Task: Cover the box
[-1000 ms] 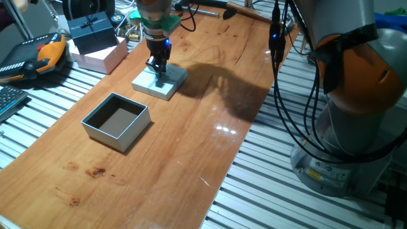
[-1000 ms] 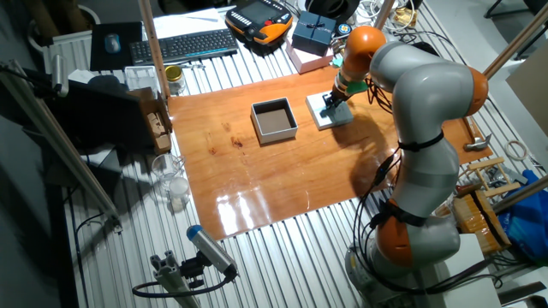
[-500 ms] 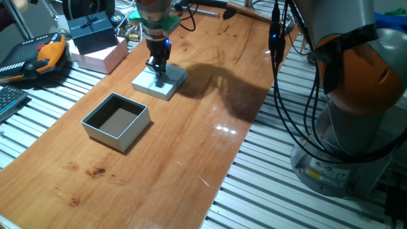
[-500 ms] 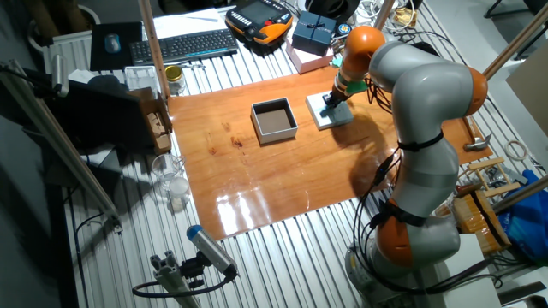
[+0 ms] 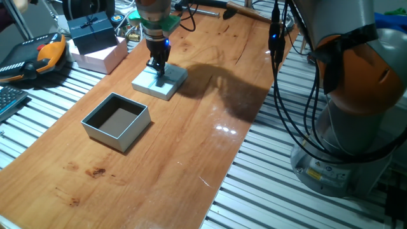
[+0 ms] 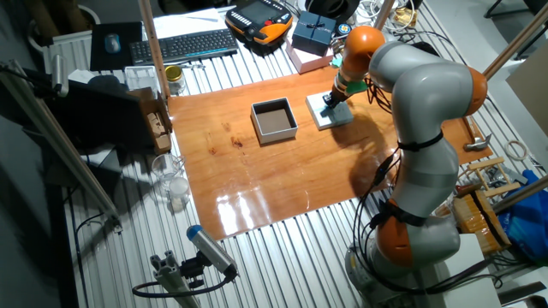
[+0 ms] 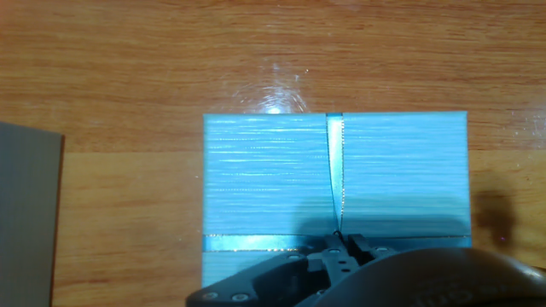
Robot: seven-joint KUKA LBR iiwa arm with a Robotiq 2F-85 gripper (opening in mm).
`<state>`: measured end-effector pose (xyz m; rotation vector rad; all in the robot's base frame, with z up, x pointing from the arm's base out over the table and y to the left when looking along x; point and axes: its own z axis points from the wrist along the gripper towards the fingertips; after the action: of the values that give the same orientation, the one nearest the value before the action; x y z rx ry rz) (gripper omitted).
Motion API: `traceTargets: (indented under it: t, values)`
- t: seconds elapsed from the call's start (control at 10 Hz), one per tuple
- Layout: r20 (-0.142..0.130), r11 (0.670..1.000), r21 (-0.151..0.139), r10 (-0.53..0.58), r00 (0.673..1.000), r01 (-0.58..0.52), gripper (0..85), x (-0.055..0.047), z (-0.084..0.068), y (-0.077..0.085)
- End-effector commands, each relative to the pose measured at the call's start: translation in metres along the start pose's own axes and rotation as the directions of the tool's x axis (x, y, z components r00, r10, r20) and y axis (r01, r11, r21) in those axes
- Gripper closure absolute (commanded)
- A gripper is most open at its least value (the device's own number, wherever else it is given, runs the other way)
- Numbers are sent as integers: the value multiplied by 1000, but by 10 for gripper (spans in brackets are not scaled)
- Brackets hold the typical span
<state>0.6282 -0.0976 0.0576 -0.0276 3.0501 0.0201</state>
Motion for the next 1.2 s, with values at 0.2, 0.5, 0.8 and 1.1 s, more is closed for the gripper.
traceTargets:
  t: [0.2, 0.5, 0.8, 1.1]
  values:
    - [4, 1000, 0, 3, 1000, -3, 510, 0, 0, 0]
    - [4, 1000, 0, -2, 1000, 2, 680, 0, 0, 0]
    - [3, 1000, 0, -9, 1000, 9, 680, 0, 0, 0]
    - [6, 1000, -8, -12, 1000, 12, 850, 0, 1, 0]
